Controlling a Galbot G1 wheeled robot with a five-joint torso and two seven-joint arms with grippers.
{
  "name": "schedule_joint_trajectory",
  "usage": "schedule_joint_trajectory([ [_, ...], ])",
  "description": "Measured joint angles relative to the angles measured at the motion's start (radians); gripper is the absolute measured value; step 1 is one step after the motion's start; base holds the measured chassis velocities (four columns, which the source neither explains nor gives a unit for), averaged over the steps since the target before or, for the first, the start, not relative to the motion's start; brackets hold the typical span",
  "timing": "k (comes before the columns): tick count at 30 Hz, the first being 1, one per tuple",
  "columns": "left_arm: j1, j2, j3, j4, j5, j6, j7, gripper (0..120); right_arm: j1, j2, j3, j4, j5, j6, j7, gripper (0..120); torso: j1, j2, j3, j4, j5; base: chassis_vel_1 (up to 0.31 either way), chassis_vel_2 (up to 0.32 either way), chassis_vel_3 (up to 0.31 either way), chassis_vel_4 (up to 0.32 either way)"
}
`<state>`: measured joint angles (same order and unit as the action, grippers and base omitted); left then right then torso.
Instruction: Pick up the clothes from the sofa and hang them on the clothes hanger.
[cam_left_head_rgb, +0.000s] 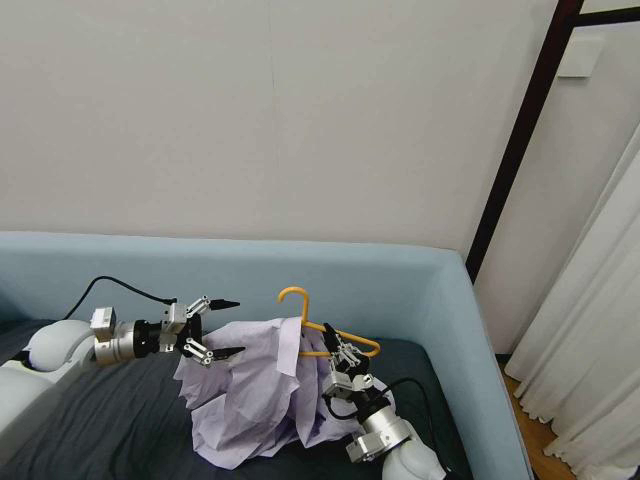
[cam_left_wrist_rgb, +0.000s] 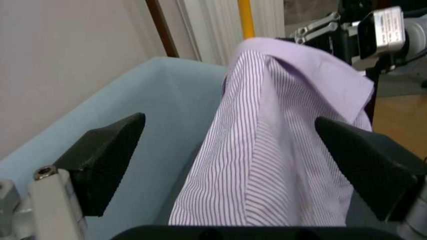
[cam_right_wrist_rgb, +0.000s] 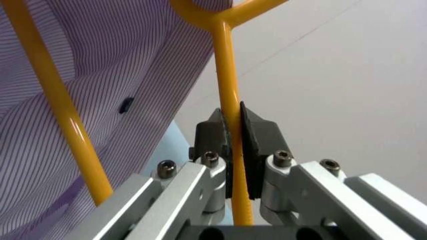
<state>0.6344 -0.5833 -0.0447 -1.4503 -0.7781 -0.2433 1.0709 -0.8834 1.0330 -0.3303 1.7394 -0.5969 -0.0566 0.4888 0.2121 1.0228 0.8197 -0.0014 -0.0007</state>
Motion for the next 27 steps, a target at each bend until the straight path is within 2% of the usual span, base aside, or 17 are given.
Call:
schedule_joint_trajectory([
  [3, -0.017, -0.016, 0.017, 0.02, 0.023, 0.003, 0.009, 100, 0.0, 0.004, 0.0, 0.0, -0.009, 0.006, 0.0, 4, 0.0, 0.0, 0.0, 0.0002, 0.0001, 0.0, 0.0, 0.0, 0.0],
  [7, -0.038, -0.026, 0.041, 0.043, 0.046, 0.009, 0.027, 92, 0.003, 0.01, 0.0, -0.001, -0.025, 0.012, -0.002, 4, 0.0, 0.0, 0.0, 0.0001, 0.0, 0.0, 0.0, 0.0, 0.0],
  [13, -0.061, -0.041, 0.058, 0.075, 0.067, 0.014, 0.053, 66, 0.009, 0.024, 0.018, -0.022, -0.086, 0.044, -0.005, 4, 0.0, 0.0, 0.0, 0.0002, -0.0001, 0.0, 0.0, 0.0, 0.0],
  [14, -0.061, -0.041, 0.058, 0.075, 0.067, 0.014, 0.053, 66, 0.009, 0.024, 0.018, -0.022, -0.086, 0.044, -0.005, 4, 0.0, 0.0, 0.0, 0.0002, -0.0001, 0.0, 0.0, 0.0, 0.0],
  [19, -0.064, -0.064, 0.061, 0.097, 0.083, 0.016, 0.07, 43, 0.012, 0.036, 0.029, -0.03, -0.109, 0.056, -0.004, 4, 0.0, 0.0, 0.0, 0.0002, -0.0001, 0.0, 0.0, 0.0, 0.0],
  [21, -0.066, -0.068, 0.062, 0.102, 0.085, 0.016, 0.072, 41, 0.012, 0.036, 0.03, -0.03, -0.11, 0.056, -0.004, 4, 0.0, 0.0, 0.0, 0.0002, -0.0001, 0.0, 0.0, 0.0, 0.0],
  [25, -0.08, -0.091, 0.07, 0.13, 0.089, 0.014, 0.077, 22, 0.013, 0.036, 0.033, -0.03, -0.1, 0.056, -0.003, 4, 0.0, 0.0, 0.0, 0.0001, 0.0, 0.0, 0.0, 0.0, 0.0],
  [26, -0.08, -0.091, 0.07, 0.13, 0.089, 0.014, 0.077, 22, 0.013, 0.036, 0.033, -0.03, -0.1, 0.056, -0.003, 4, 0.0, 0.0, 0.0, 0.0001, 0.0, 0.0, 0.0, 0.0, 0.0],
  [27, -0.082, -0.096, 0.072, 0.136, 0.089, 0.012, 0.076, 18, 0.014, 0.035, 0.033, -0.03, -0.094, 0.056, -0.003, 4, 0.0, 0.0, 0.0, 0.0, -0.0001, 0.0, 0.0, 0.0, 0.0],
])
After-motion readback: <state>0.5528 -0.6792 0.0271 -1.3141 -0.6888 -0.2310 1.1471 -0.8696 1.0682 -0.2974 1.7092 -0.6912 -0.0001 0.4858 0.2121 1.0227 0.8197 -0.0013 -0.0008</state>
